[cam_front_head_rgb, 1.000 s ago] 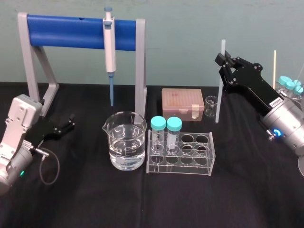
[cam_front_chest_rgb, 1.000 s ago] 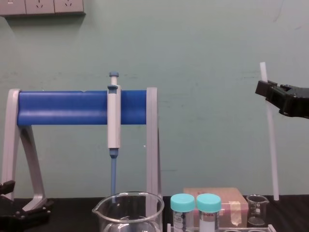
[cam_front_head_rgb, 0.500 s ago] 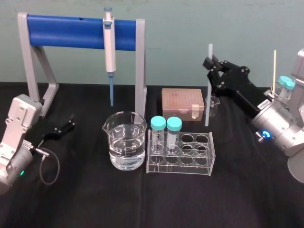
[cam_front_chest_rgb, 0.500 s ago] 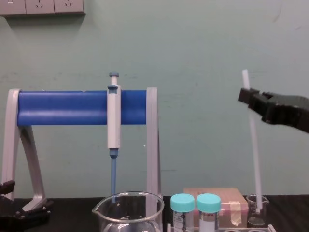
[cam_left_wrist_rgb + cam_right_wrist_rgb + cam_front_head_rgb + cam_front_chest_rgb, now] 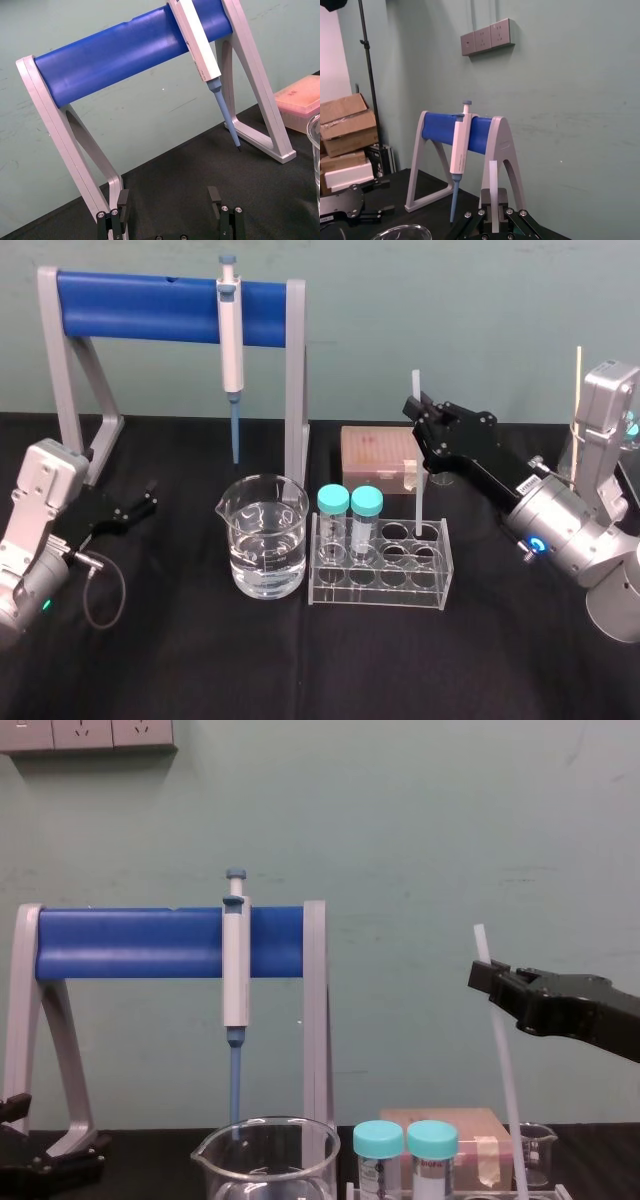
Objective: Pick up the stirring rod with one hand, then place it down.
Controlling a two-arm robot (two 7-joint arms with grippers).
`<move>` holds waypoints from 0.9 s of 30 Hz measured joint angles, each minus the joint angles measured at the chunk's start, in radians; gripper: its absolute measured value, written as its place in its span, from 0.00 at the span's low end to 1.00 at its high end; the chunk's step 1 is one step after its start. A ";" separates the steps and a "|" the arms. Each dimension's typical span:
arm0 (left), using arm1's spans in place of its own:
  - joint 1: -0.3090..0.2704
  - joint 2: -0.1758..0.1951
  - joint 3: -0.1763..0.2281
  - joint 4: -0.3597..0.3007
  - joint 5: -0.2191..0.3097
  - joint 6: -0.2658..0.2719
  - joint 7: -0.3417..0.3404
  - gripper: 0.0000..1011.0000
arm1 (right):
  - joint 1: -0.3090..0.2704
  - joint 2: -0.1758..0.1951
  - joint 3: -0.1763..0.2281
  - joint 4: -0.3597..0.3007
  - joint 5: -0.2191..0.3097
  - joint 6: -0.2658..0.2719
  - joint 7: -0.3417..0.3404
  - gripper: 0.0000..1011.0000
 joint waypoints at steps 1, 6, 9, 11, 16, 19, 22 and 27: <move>0.000 0.000 0.000 0.000 0.000 0.000 0.000 0.99 | 0.001 -0.001 -0.001 0.002 0.000 0.000 0.000 0.07; 0.000 0.000 0.000 0.000 0.000 0.000 0.000 0.99 | 0.008 -0.004 -0.006 0.017 -0.008 -0.002 -0.002 0.07; 0.000 0.000 0.000 0.000 0.000 0.000 0.000 0.99 | 0.012 -0.005 -0.007 0.028 -0.013 -0.009 -0.002 0.07; 0.000 0.000 0.000 0.000 0.000 0.000 0.000 0.99 | 0.014 -0.005 -0.007 0.034 -0.016 -0.013 -0.002 0.07; 0.000 0.000 0.000 0.000 0.000 0.000 0.000 0.99 | 0.015 -0.007 -0.006 0.051 -0.017 -0.019 -0.001 0.07; 0.000 0.000 0.000 0.000 0.000 0.000 0.000 0.99 | 0.009 -0.010 0.000 0.057 -0.004 -0.021 0.007 0.07; 0.000 0.000 0.000 0.000 0.000 0.000 0.000 0.99 | 0.004 -0.012 0.003 0.059 0.008 -0.021 0.011 0.07; 0.000 0.000 0.000 0.000 0.000 0.000 0.000 0.99 | -0.005 -0.014 0.005 0.060 0.020 -0.021 0.016 0.07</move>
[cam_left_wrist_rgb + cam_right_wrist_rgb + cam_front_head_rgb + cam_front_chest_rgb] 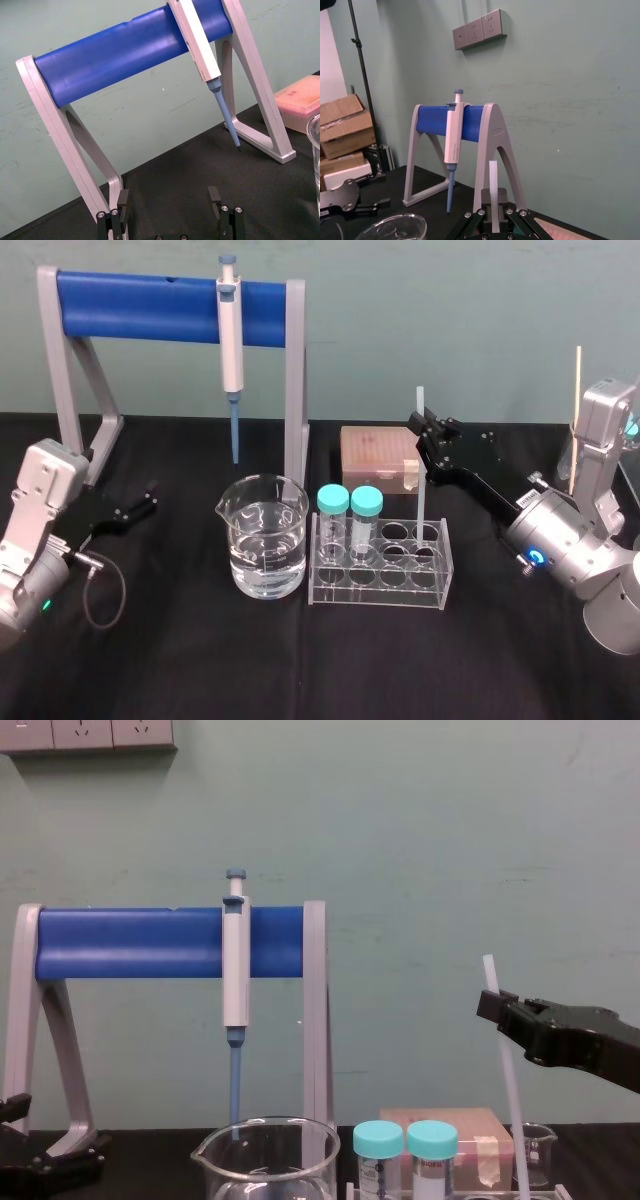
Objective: Pick up the stirring rod with one hand, then place it down.
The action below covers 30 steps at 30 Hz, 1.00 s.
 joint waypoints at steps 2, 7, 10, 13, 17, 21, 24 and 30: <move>0.000 0.000 0.000 0.000 0.000 0.000 0.000 0.99 | -0.001 0.000 0.000 0.001 0.001 0.000 0.000 0.07; 0.000 0.000 0.000 0.000 0.000 0.000 0.000 0.99 | -0.003 0.001 -0.003 0.006 -0.003 -0.009 0.001 0.07; 0.000 0.000 0.000 0.000 0.000 0.000 0.000 0.99 | -0.005 0.001 -0.005 0.009 -0.013 -0.021 0.000 0.07; 0.000 0.000 0.000 0.000 0.000 0.000 0.000 0.99 | -0.004 -0.001 -0.007 0.017 -0.024 -0.032 0.000 0.07; 0.000 0.000 0.000 0.000 0.000 0.000 0.000 0.99 | -0.003 -0.006 -0.008 0.030 -0.036 -0.044 -0.001 0.07; 0.000 0.000 0.000 0.000 0.000 0.000 0.000 0.99 | -0.001 -0.013 -0.009 0.046 -0.048 -0.048 -0.007 0.07; 0.000 0.000 0.000 0.000 0.000 0.000 0.000 0.99 | -0.001 -0.016 -0.009 0.051 -0.054 -0.048 -0.011 0.07; 0.000 0.000 0.000 0.000 0.000 0.000 0.000 0.99 | -0.003 -0.020 -0.008 0.060 -0.062 -0.046 -0.017 0.07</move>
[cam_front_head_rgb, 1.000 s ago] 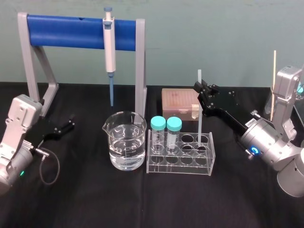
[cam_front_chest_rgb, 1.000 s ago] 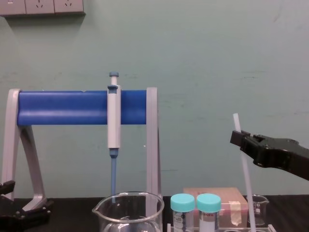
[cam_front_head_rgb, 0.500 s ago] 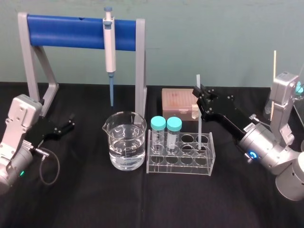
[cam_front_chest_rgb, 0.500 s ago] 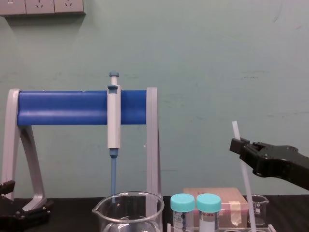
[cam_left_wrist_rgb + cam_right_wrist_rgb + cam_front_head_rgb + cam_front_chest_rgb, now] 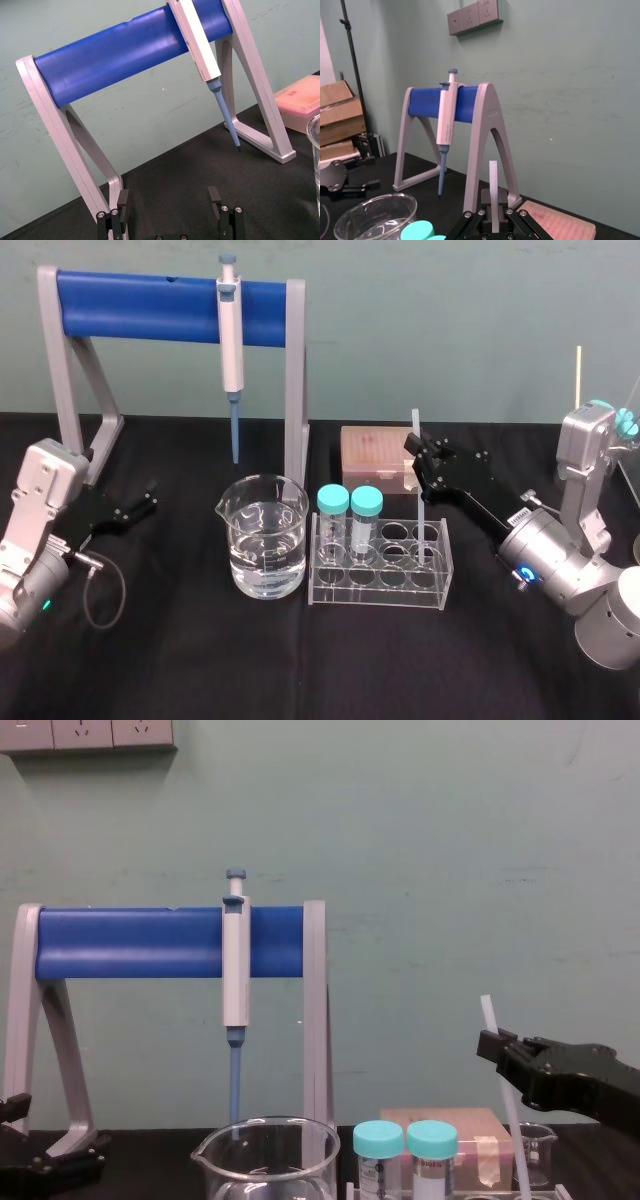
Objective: Pick up the stirring rod with one hand, then place it down.
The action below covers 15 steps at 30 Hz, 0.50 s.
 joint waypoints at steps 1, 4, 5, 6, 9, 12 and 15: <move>0.000 0.000 0.000 0.000 0.000 0.000 0.000 0.99 | -0.001 -0.001 0.001 0.001 -0.002 0.002 -0.002 0.07; 0.000 0.000 0.000 0.000 0.000 0.000 0.000 0.99 | -0.005 -0.002 0.003 0.002 -0.004 0.008 -0.004 0.07; 0.000 0.000 0.000 0.000 0.000 0.000 0.000 0.99 | -0.005 -0.002 0.003 0.002 -0.004 0.009 -0.005 0.07; 0.000 0.000 0.000 0.000 0.000 0.000 0.000 0.99 | -0.006 -0.003 0.003 0.003 -0.005 0.010 -0.005 0.07; 0.000 0.000 0.000 0.000 0.000 0.000 0.000 0.99 | -0.009 -0.004 0.004 0.003 -0.007 0.015 -0.006 0.07; 0.000 0.000 0.000 0.000 0.000 0.000 0.000 0.99 | -0.009 -0.004 0.005 0.006 -0.010 0.020 -0.010 0.07; 0.000 0.000 0.000 0.000 0.000 0.000 0.000 0.99 | -0.010 -0.004 0.006 0.007 -0.013 0.023 -0.012 0.07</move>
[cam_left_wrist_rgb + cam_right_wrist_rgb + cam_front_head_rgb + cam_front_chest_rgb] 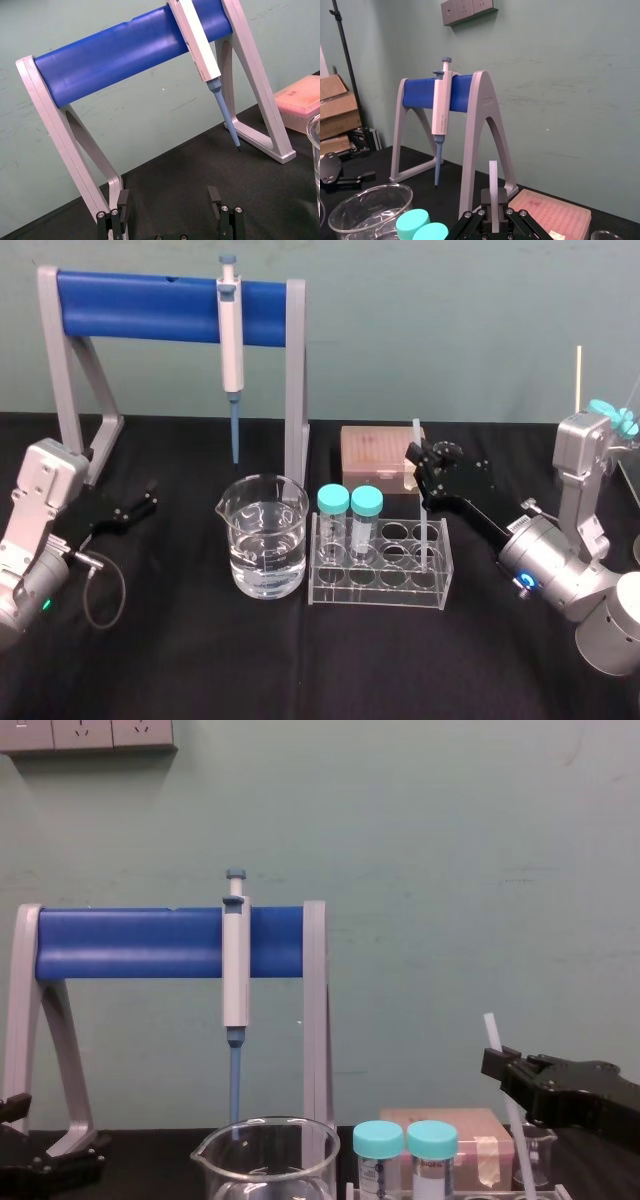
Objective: Pick up the stirring rod with one hand, then place it down.
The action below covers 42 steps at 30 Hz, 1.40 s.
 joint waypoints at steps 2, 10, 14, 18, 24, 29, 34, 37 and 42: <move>0.000 0.000 0.000 0.000 0.000 0.000 0.000 0.99 | -0.001 0.000 0.001 0.000 -0.001 0.001 -0.001 0.07; 0.000 0.000 0.000 0.000 0.000 0.000 0.000 0.99 | -0.004 0.000 0.004 -0.003 -0.010 0.003 -0.012 0.07; 0.000 0.000 0.000 0.000 0.000 0.000 0.000 0.99 | -0.004 0.000 0.004 -0.003 -0.009 0.003 -0.012 0.07; 0.000 0.000 0.000 0.000 0.000 0.000 0.000 0.99 | -0.004 0.000 0.004 -0.003 -0.008 0.003 -0.011 0.07; 0.000 0.000 0.000 0.000 0.000 0.000 0.000 0.99 | -0.003 0.001 0.003 -0.003 -0.007 0.003 -0.010 0.23; 0.000 0.000 0.000 0.000 0.000 0.000 0.000 0.99 | -0.003 0.001 0.003 -0.003 -0.007 0.003 -0.009 0.41; 0.000 0.000 0.000 0.000 0.000 0.000 0.000 0.99 | -0.003 0.001 0.003 -0.003 -0.006 0.003 -0.008 0.55; 0.000 0.000 0.000 0.000 0.000 0.000 0.000 0.99 | -0.002 0.001 0.003 -0.003 -0.005 0.003 -0.008 0.67; 0.000 0.000 0.000 0.000 0.000 0.000 0.000 0.99 | -0.002 0.001 0.003 -0.003 -0.005 0.003 -0.007 0.82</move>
